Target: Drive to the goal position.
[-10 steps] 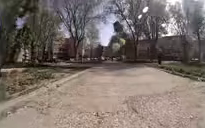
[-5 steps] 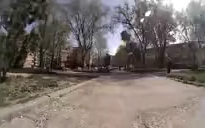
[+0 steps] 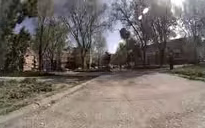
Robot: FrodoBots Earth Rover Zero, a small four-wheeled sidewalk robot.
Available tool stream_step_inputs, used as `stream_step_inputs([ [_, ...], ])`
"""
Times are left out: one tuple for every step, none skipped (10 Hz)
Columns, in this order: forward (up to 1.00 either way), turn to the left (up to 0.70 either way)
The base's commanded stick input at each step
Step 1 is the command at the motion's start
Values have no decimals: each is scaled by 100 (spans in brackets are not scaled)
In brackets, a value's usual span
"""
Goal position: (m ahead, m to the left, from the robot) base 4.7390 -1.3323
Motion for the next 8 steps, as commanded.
stream_step_inputs([
  [70,0],
  [70,0],
  [70,0],
  [70,0],
  [70,0],
  [70,0],
  [70,0],
  [70,-7],
])
